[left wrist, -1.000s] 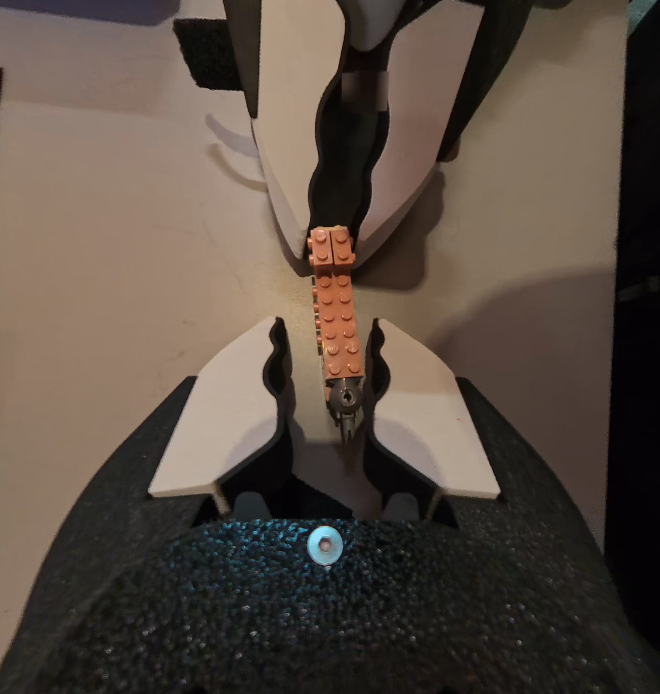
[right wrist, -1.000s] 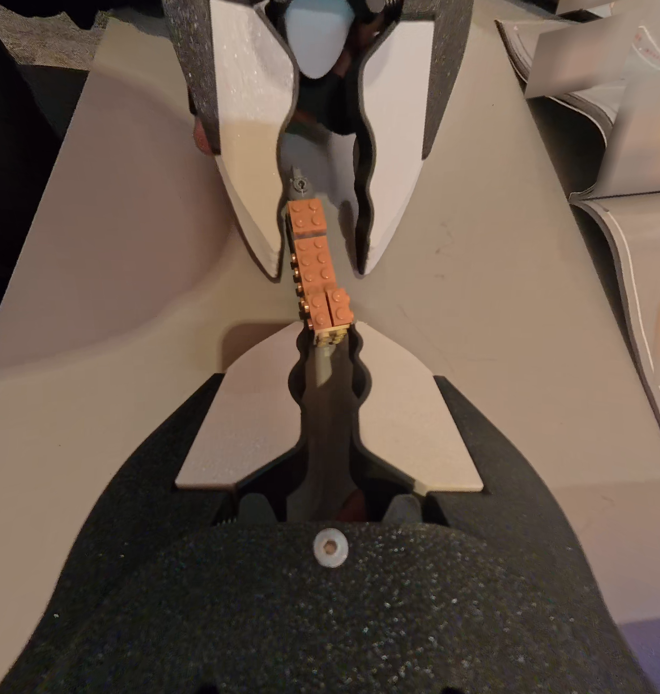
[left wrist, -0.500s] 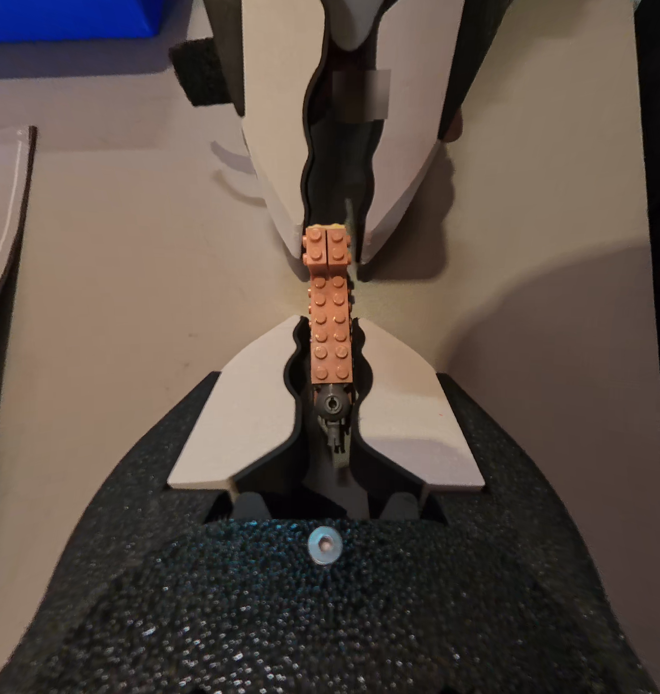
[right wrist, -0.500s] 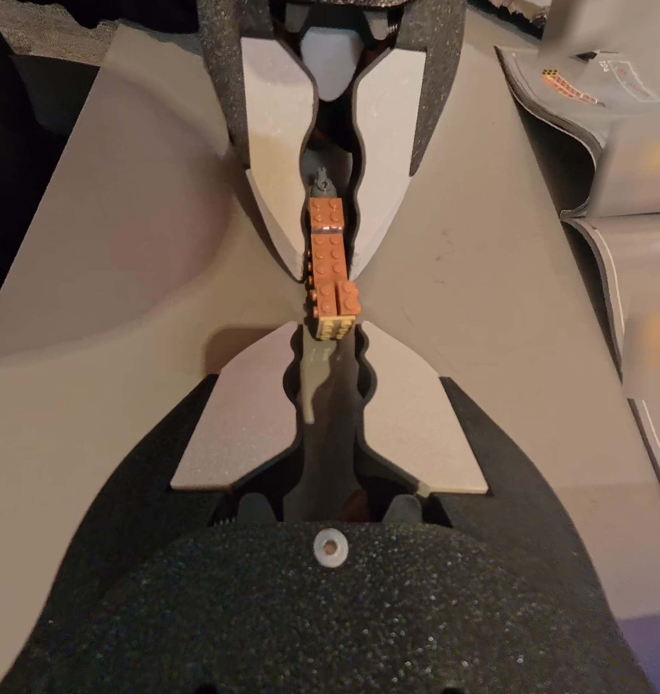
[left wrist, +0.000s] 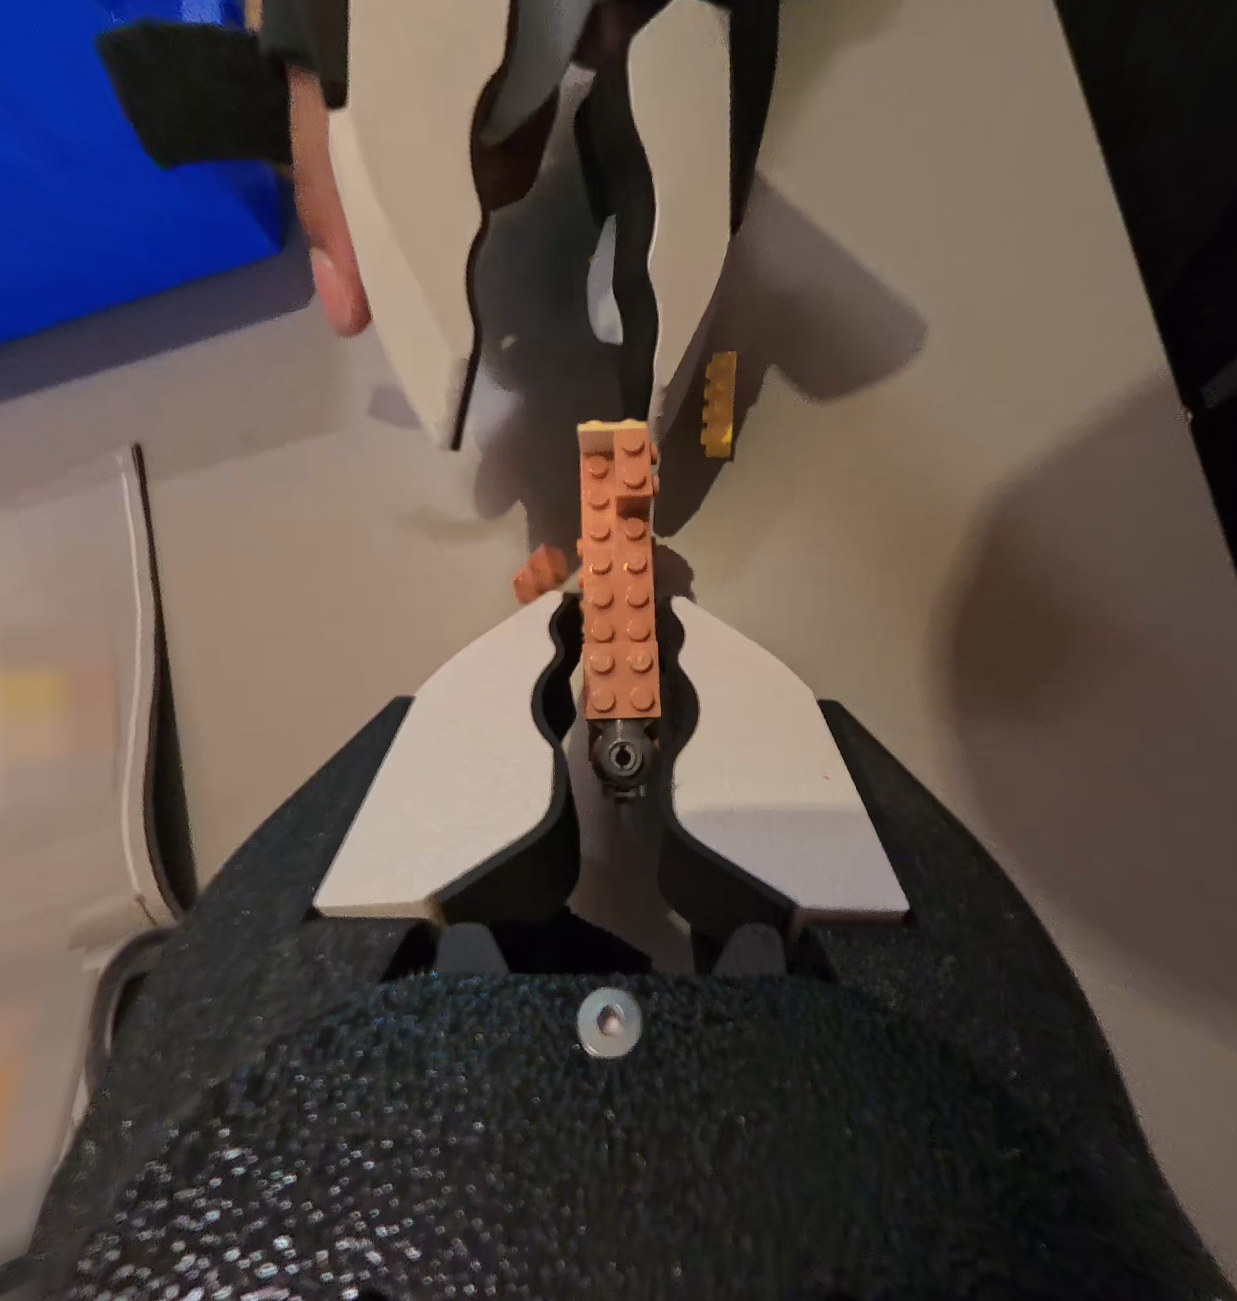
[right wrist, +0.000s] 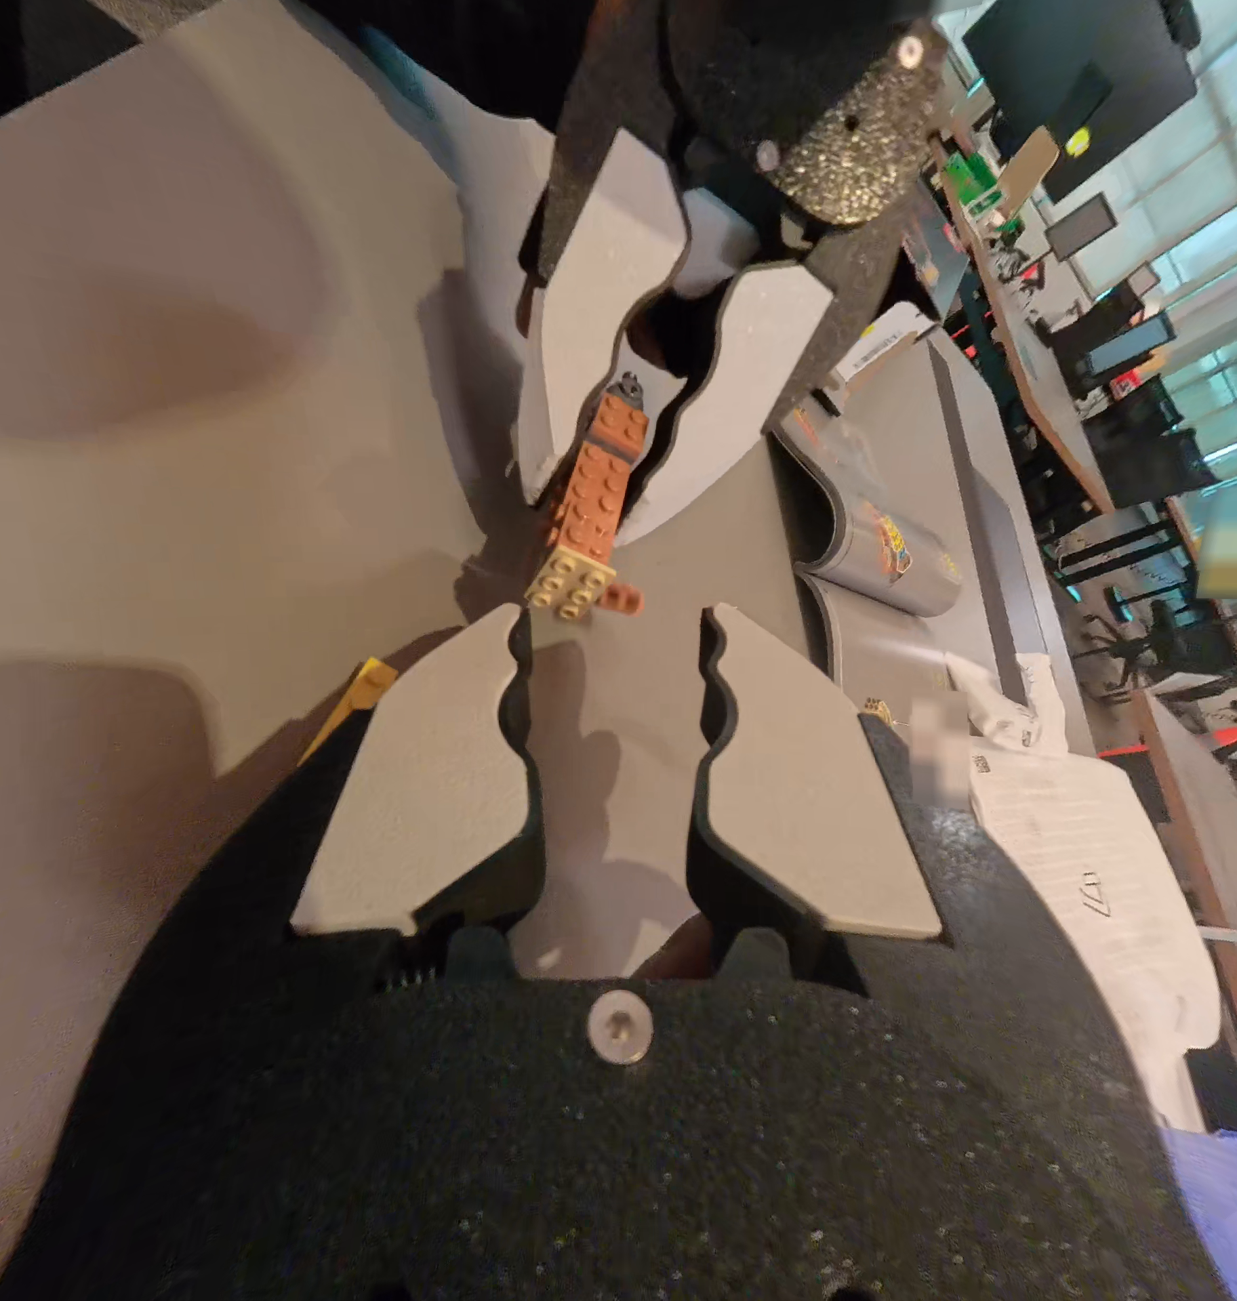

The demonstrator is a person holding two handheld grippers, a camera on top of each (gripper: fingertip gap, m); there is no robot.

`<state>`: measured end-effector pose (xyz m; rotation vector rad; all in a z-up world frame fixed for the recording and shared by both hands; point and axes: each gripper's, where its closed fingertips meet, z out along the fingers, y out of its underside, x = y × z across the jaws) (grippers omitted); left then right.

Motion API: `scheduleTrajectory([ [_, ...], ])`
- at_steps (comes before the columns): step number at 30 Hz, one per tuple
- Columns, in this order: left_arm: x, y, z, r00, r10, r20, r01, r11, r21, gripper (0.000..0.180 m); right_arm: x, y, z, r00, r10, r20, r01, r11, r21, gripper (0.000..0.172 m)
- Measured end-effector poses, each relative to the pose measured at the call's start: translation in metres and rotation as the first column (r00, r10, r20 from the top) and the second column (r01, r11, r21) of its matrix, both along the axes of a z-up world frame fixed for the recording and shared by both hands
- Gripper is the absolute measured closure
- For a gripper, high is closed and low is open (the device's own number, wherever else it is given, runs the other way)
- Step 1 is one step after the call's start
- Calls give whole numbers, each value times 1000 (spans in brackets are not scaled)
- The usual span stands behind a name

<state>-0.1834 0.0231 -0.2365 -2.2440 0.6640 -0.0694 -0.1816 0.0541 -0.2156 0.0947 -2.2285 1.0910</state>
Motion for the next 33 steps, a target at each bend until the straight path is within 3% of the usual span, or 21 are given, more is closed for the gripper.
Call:
scheduleTrajectory([
  [5,1,0,-9,999,-31,10,31,998,-59,160,-5,12,-14,999,-46,29,43,996,83,127],
  [8,2,-11,-13,999,-34,43,38,995,-94,160,-7,16,-12,994,-78,78,74,996,58,131],
  [15,-6,-21,-28,999,37,40,-29,981,-192,159,-19,18,-24,956,-179,231,164,983,85,137],
  [19,-5,-19,-28,998,36,44,-27,983,-182,159,-20,11,-28,924,-190,331,170,981,88,140],
  [33,-1,-18,-9,992,16,125,-10,999,-44,145,-34,-6,-37,913,-103,394,66,992,106,143],
])
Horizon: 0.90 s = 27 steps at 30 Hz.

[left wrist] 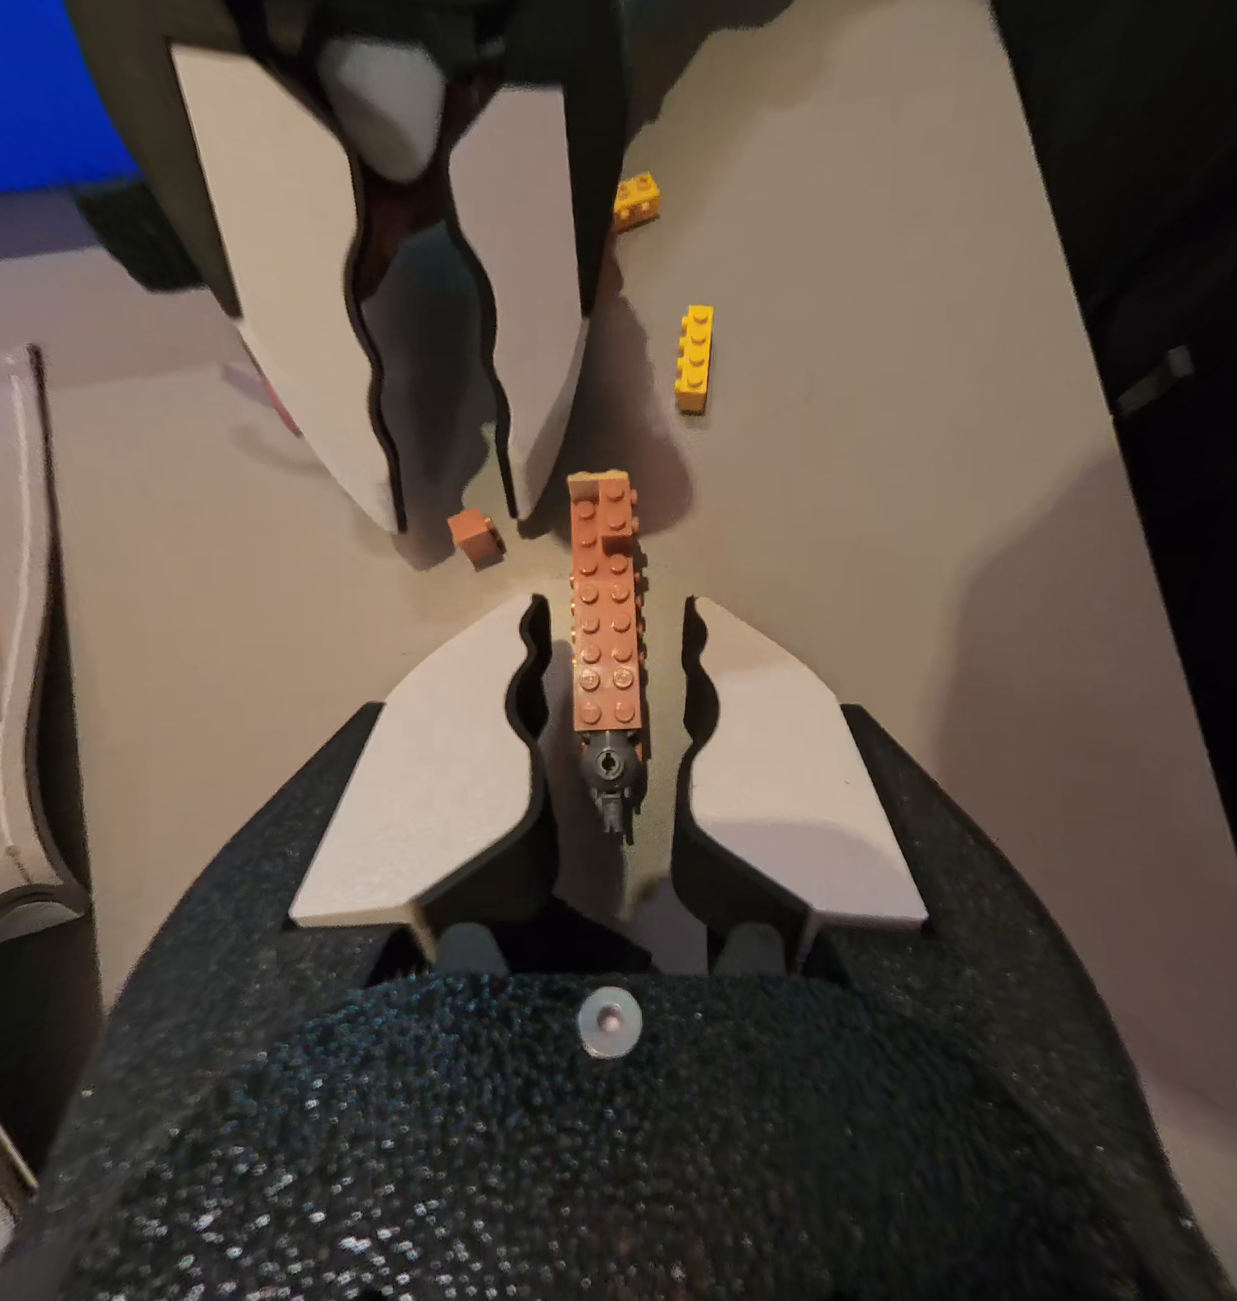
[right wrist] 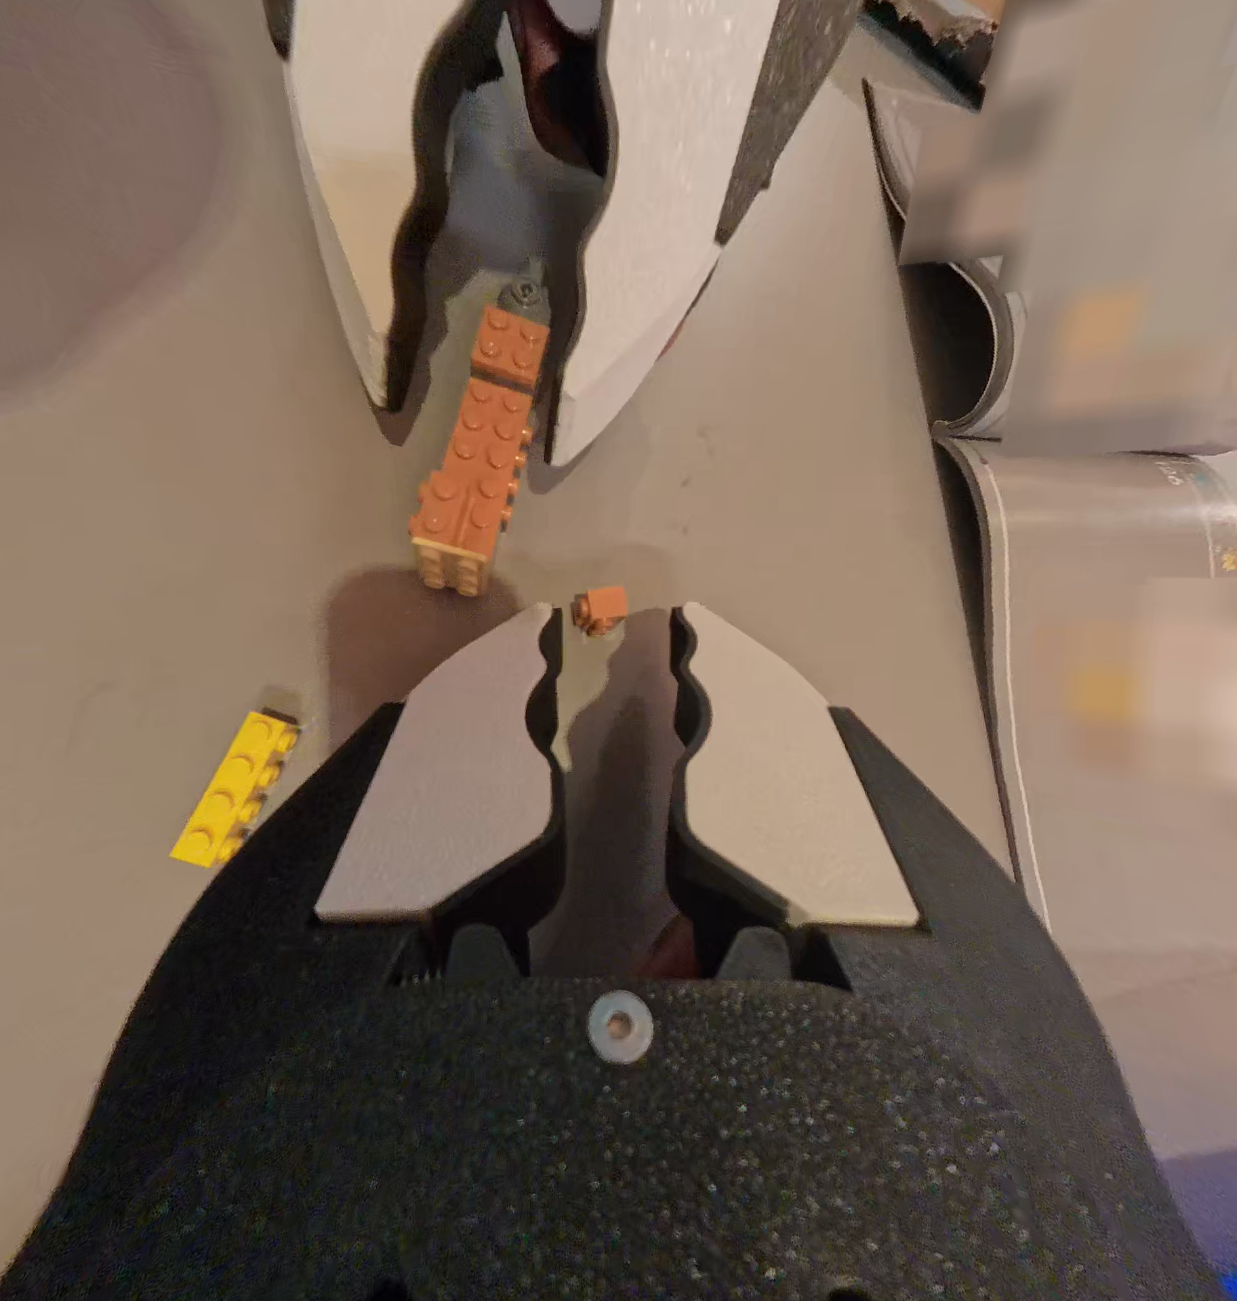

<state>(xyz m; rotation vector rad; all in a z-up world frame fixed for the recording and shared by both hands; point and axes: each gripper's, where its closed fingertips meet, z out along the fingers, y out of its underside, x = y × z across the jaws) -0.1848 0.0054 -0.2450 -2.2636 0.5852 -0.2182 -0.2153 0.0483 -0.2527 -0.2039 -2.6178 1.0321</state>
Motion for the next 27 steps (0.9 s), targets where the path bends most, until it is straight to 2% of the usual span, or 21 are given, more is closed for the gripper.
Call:
scheduleTrajectory([
  [3,0,1,7,1000,6,15,-7,999,42,145,-2,-3,-4,1000,18,7,-18,1000,7,156],
  [6,-4,2,12,1000,19,22,-20,997,72,146,-1,-3,-2,999,34,22,-34,999,-11,160],
  [9,-10,5,22,1000,27,-11,-25,990,142,146,7,-6,13,990,82,116,-65,987,-150,160],
  [12,-11,11,41,999,11,-52,3,965,261,149,20,-9,38,960,194,204,-123,941,-316,160],
  [17,2,24,66,959,-87,-269,194,895,401,155,40,-14,58,885,350,306,-201,881,-427,160],
  [20,11,29,64,920,-144,-363,290,875,387,155,47,-19,59,852,392,347,-221,871,-440,160],
  [25,24,29,59,881,-202,-427,379,841,386,156,52,-20,62,827,414,381,-216,858,-465,160],
  [27,25,32,59,869,-187,-459,390,829,401,157,51,-20,67,816,421,397,-198,848,-492,160],
])
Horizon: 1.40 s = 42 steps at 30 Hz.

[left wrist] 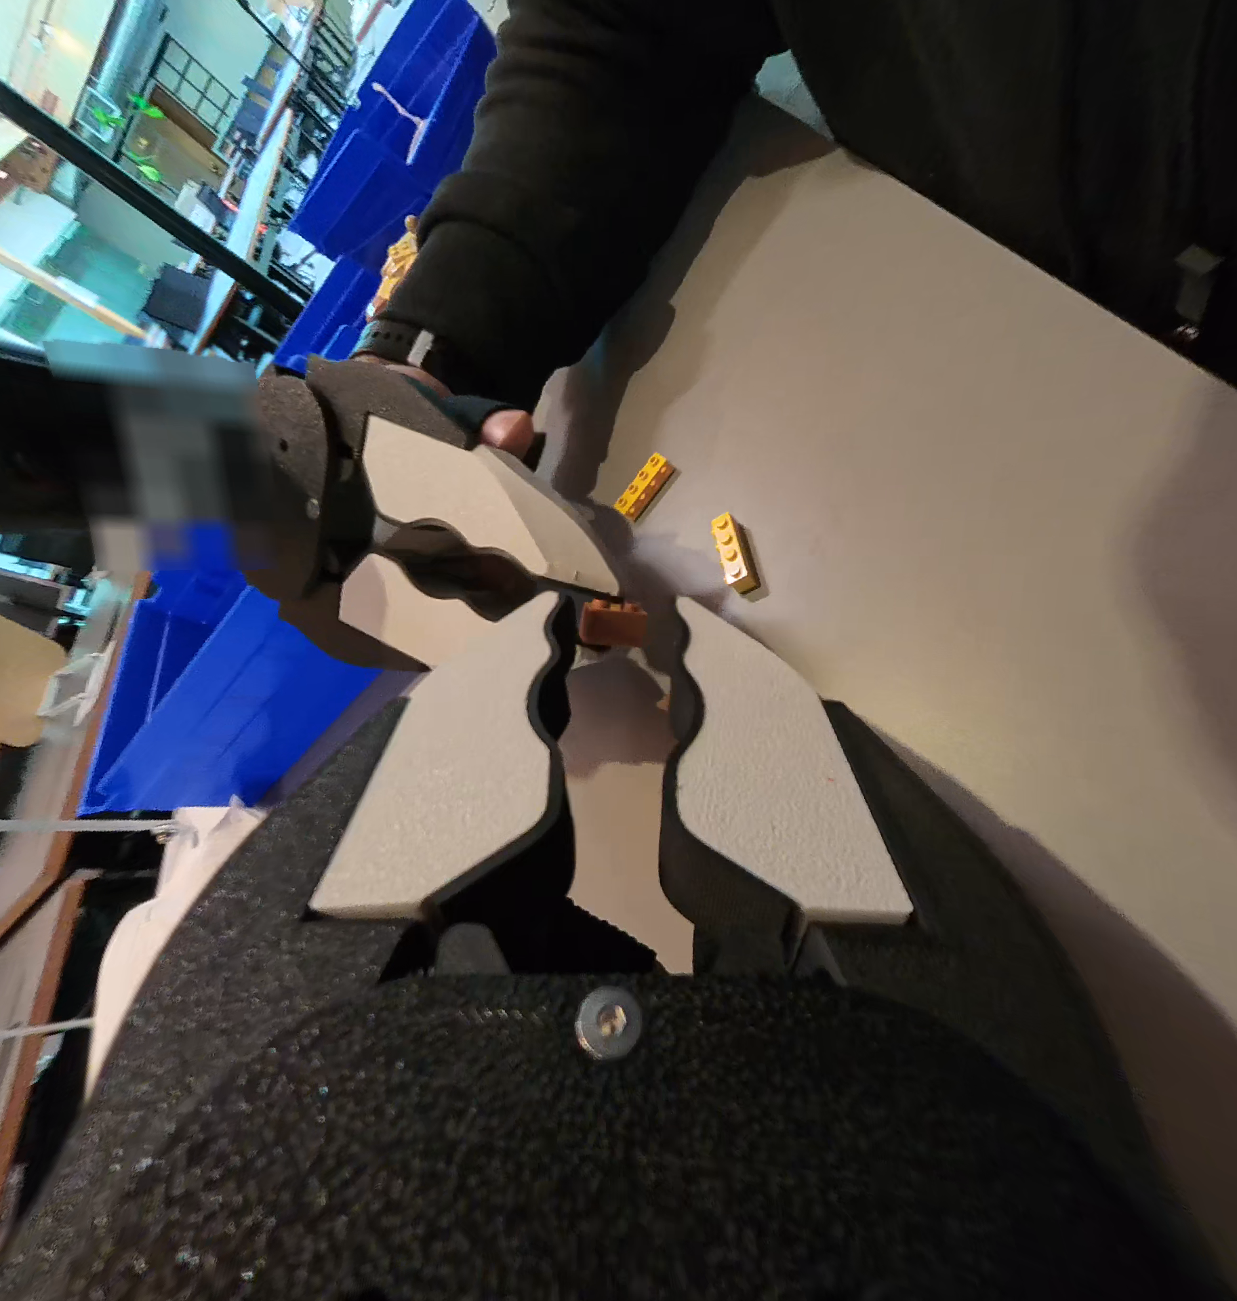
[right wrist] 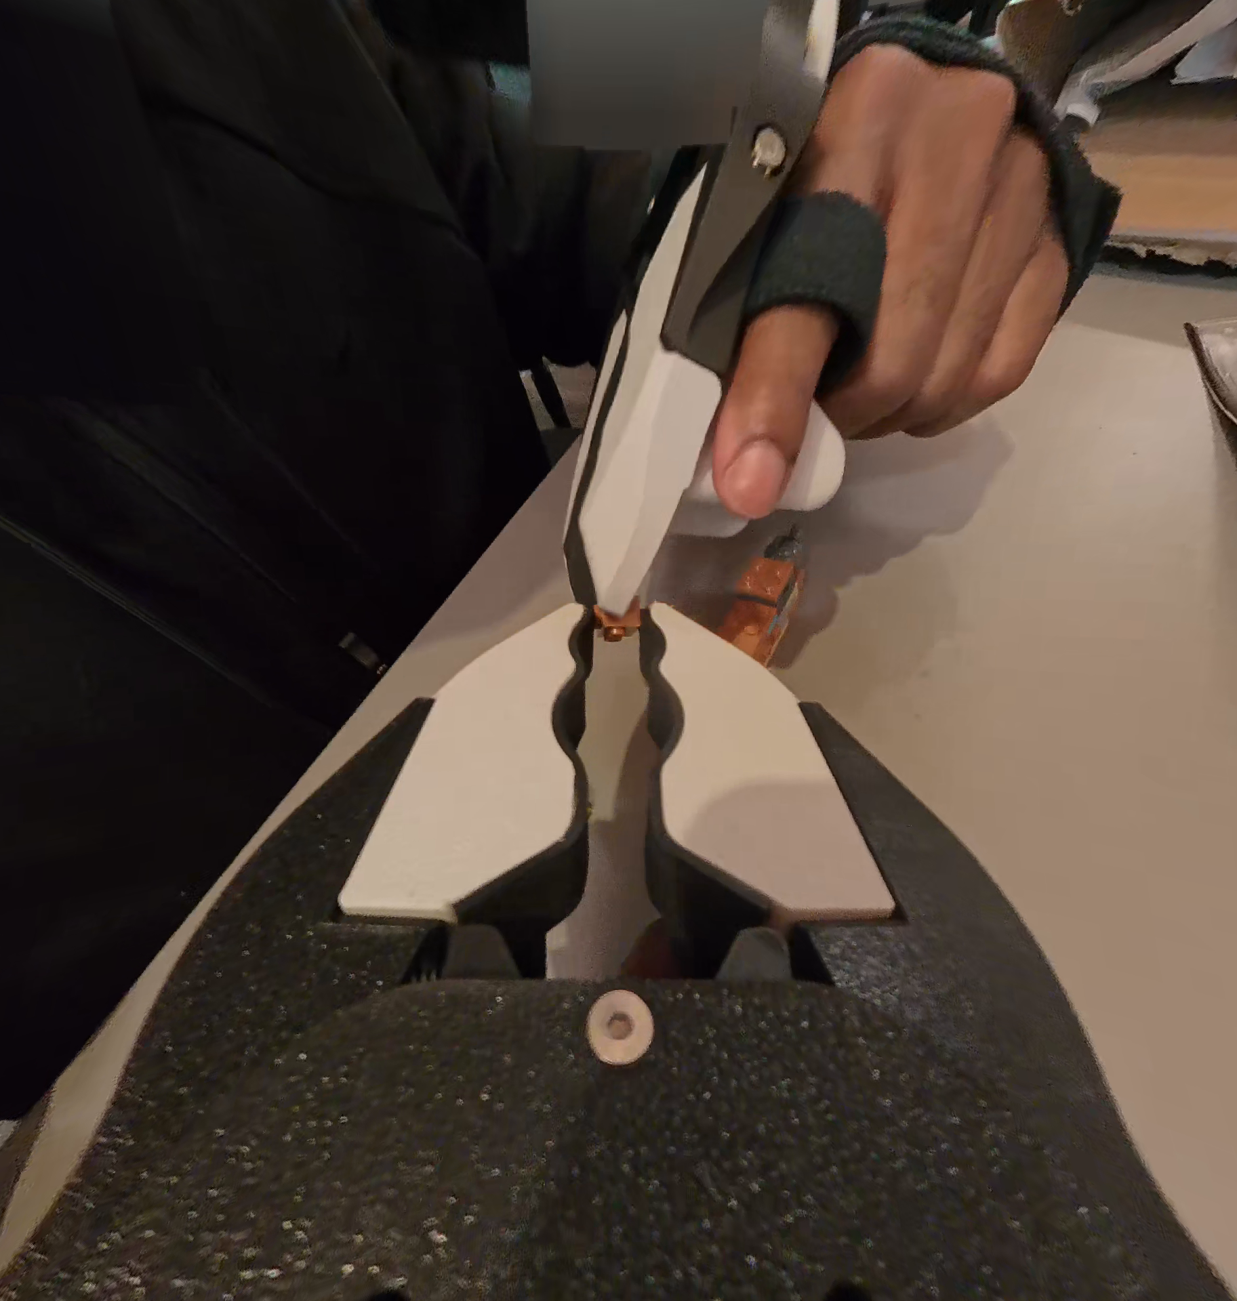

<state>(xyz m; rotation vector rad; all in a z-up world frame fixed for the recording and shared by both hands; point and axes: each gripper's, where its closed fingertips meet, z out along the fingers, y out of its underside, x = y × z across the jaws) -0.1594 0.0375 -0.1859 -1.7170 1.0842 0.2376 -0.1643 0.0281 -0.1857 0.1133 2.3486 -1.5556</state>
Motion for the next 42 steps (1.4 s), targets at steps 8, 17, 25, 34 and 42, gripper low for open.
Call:
scheduleTrajectory([
  [8,-13,10,5,994,109,-22,-106,989,103,163,-12,1,12,993,-98,72,103,993,-56,156],
  [17,-42,12,31,936,318,149,-348,896,276,163,-26,16,27,894,-424,144,438,895,-86,149],
  [25,-26,8,49,961,215,173,-270,864,426,163,-21,10,39,876,-365,316,434,882,-183,151],
  [34,-18,10,45,974,194,117,-226,858,461,163,-11,1,40,892,-307,331,386,900,-202,158],
  [42,-10,7,33,987,128,95,-155,912,379,159,0,2,29,917,-240,319,296,945,-140,160],
])
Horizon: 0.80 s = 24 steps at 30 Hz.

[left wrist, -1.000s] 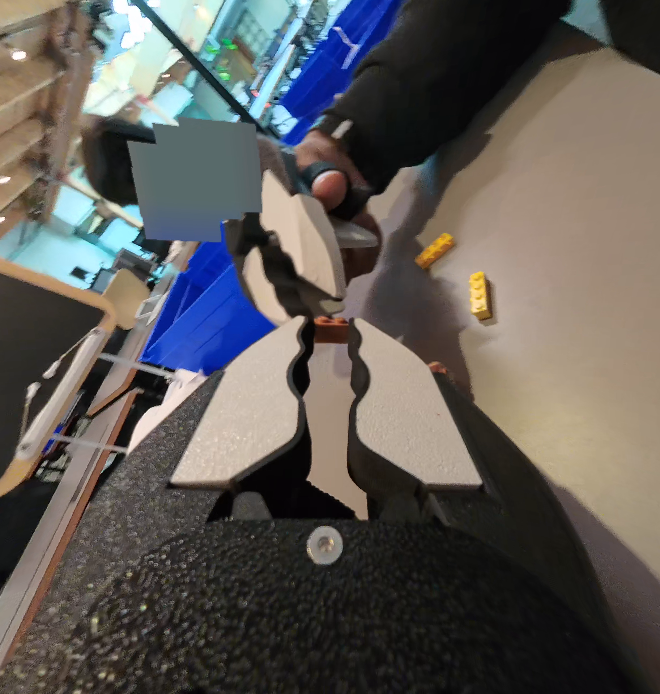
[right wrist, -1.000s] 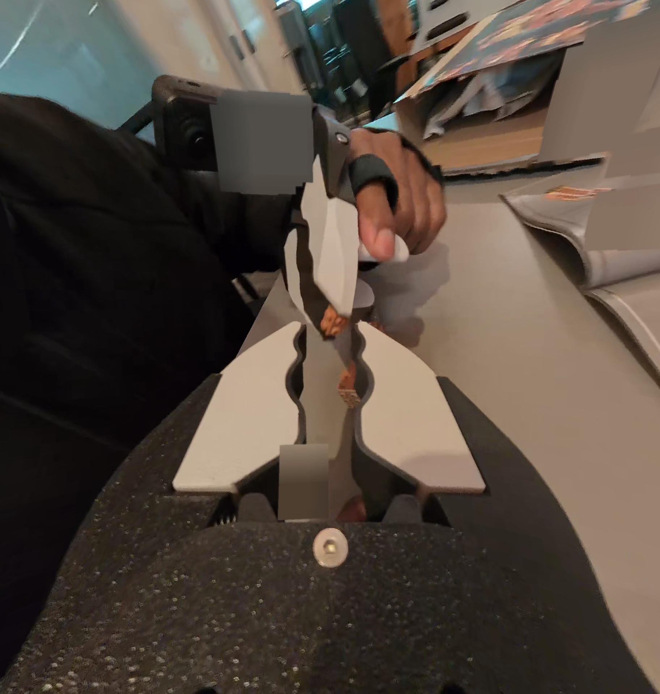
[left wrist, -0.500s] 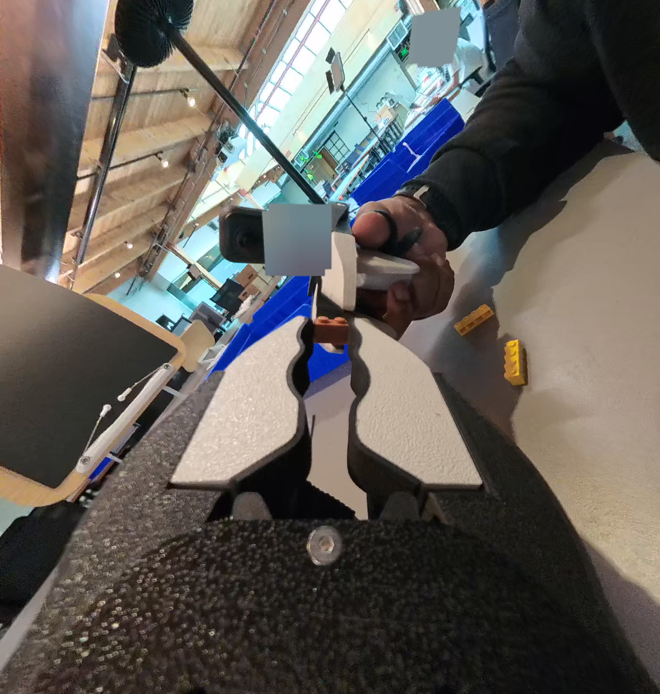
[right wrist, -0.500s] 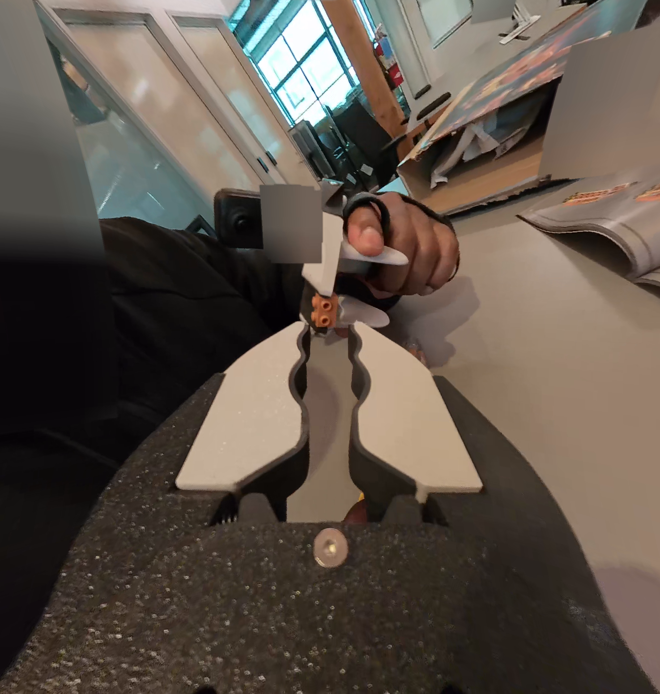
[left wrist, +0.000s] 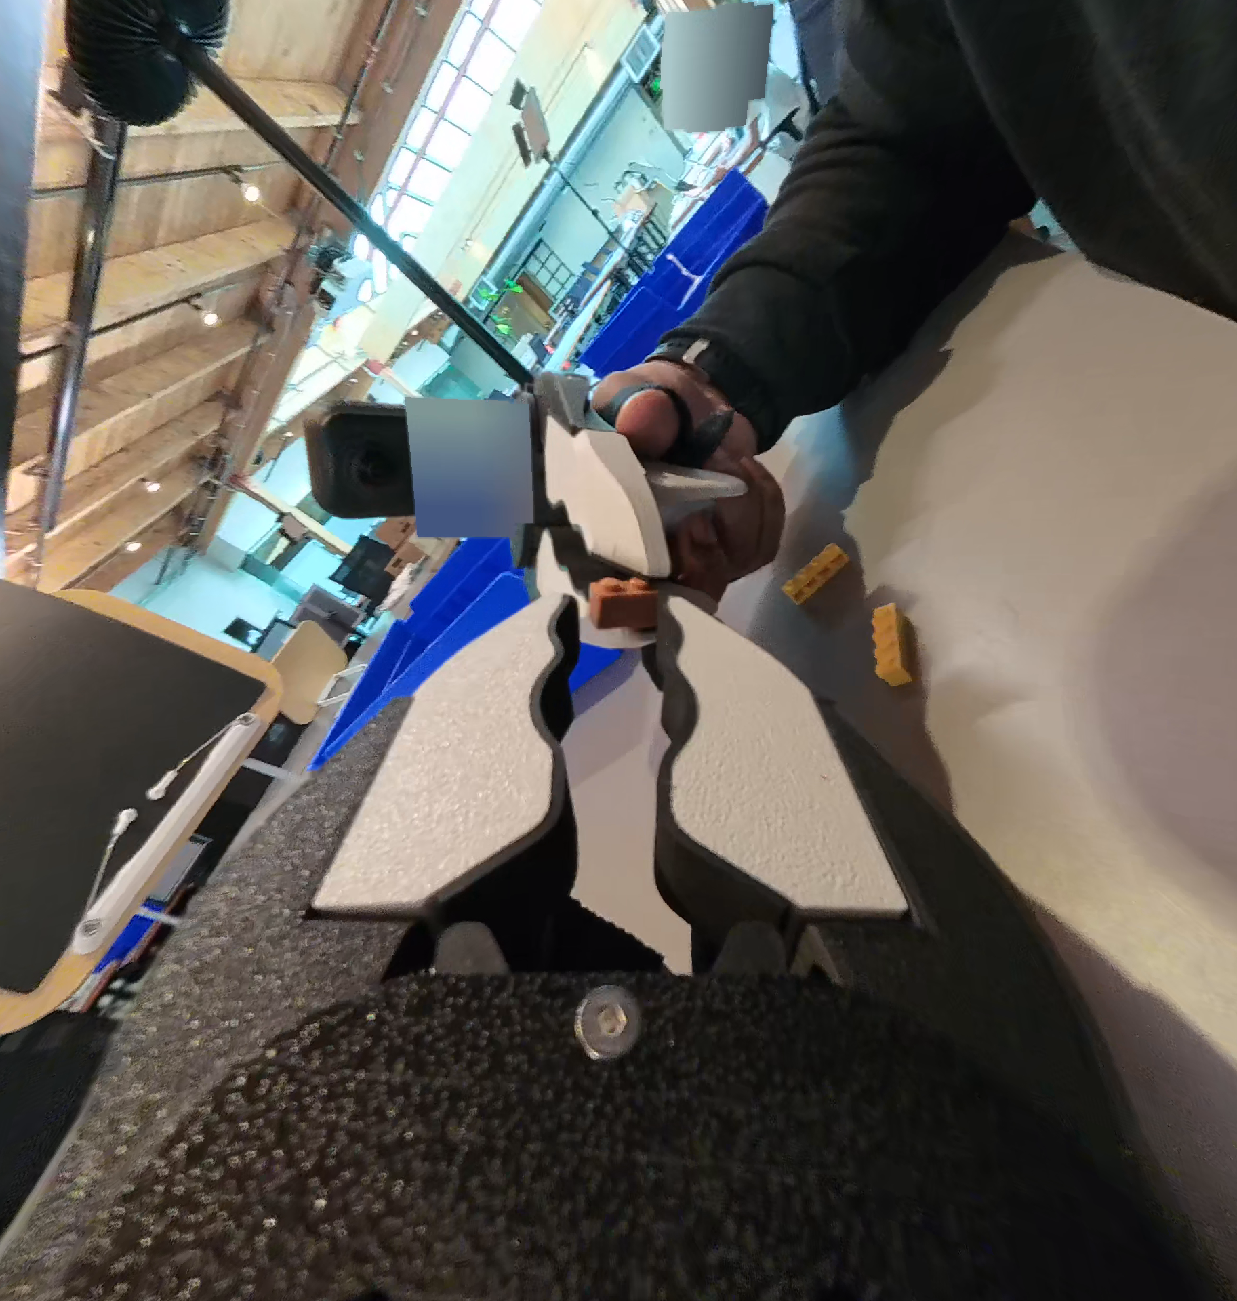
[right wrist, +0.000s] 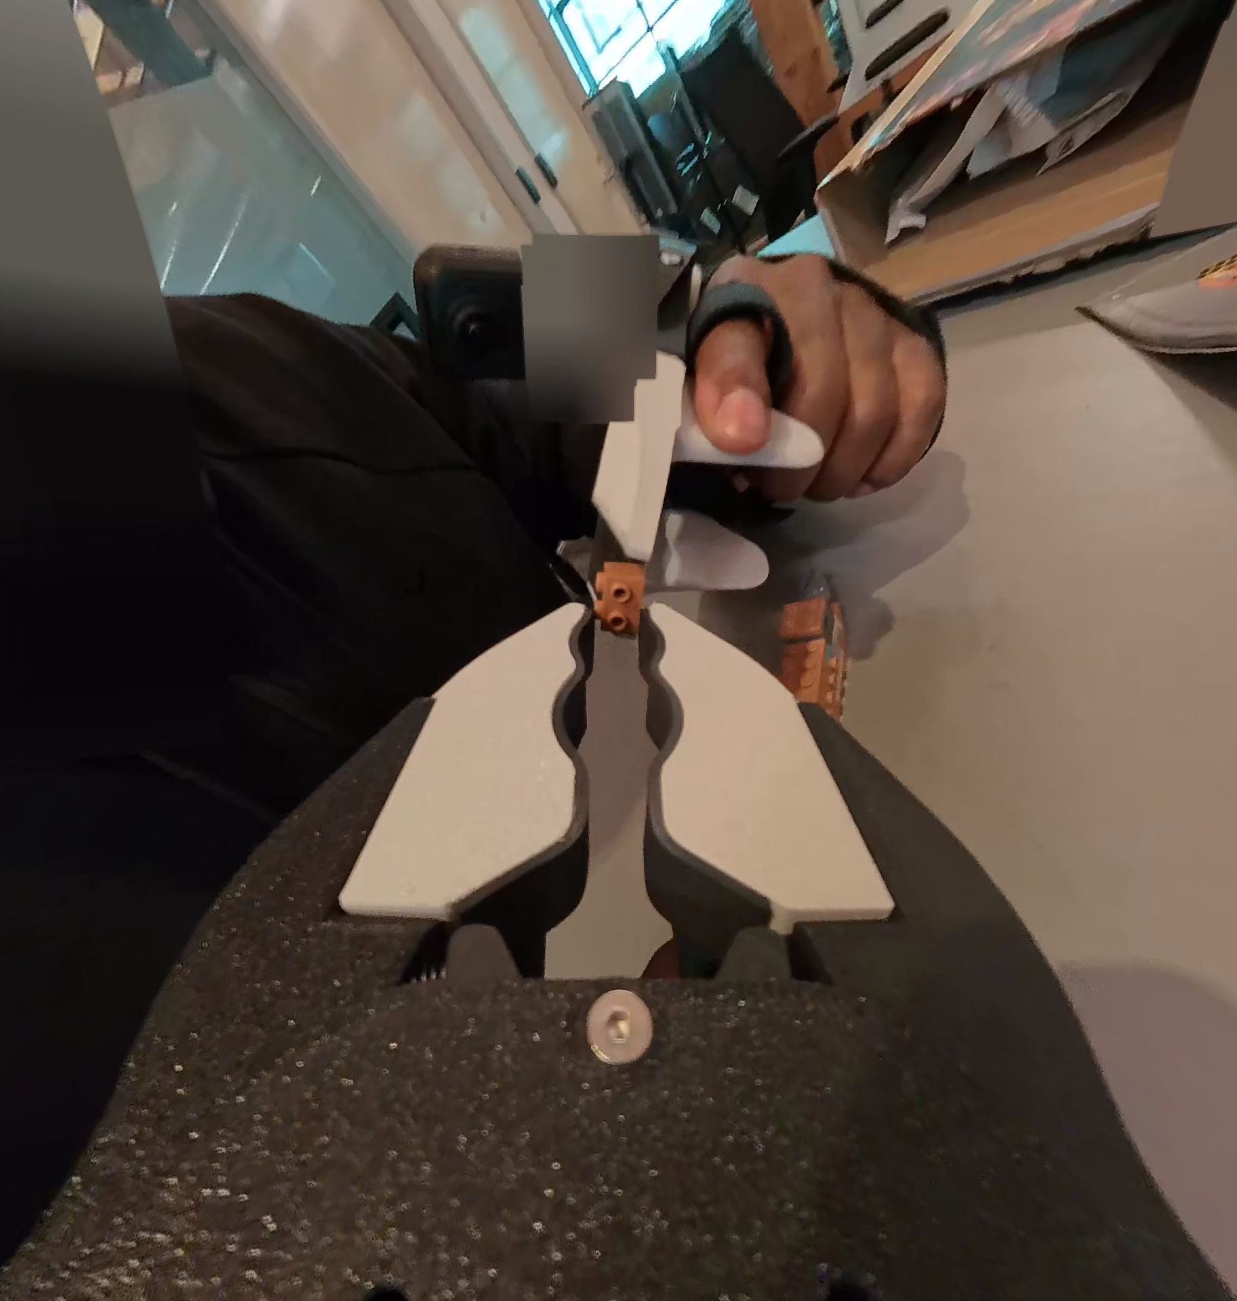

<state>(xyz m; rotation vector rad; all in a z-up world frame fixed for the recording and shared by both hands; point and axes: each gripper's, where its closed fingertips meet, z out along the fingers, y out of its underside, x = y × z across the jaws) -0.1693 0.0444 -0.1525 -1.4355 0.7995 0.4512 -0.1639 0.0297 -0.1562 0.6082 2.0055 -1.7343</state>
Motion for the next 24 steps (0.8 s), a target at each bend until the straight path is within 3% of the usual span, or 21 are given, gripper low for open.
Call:
scheduleTrajectory([
  [8,13,-11,-3,984,-173,36,177,975,-133,155,9,-4,-14,994,90,61,-96,989,108,160],
  [16,16,-10,-20,976,-211,-49,190,943,-274,161,18,-6,-21,987,151,50,-158,975,155,160],
  [24,18,-12,-29,973,-228,-19,209,921,-329,169,17,-8,-26,989,147,-11,-142,968,208,158],
])
